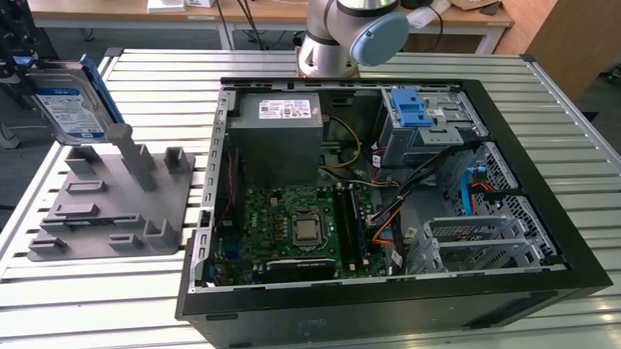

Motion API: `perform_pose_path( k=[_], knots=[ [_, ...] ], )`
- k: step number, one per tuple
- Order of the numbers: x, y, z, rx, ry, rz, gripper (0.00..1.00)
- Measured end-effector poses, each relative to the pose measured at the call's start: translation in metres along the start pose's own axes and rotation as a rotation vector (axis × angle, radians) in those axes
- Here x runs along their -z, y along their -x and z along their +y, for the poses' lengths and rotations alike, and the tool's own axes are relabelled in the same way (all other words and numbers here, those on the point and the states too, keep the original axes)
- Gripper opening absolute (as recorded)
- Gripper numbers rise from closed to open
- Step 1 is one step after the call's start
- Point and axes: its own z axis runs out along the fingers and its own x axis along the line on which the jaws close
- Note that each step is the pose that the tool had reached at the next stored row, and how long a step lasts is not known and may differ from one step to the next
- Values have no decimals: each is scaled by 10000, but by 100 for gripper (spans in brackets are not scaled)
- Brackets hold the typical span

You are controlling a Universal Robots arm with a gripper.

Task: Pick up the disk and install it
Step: 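Pick up the disk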

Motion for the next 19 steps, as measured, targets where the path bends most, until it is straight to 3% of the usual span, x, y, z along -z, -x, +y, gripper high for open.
perform_pose_path(
  k=[19],
  knots=[
    [110,1,3,0,0,0,37]
  ],
)
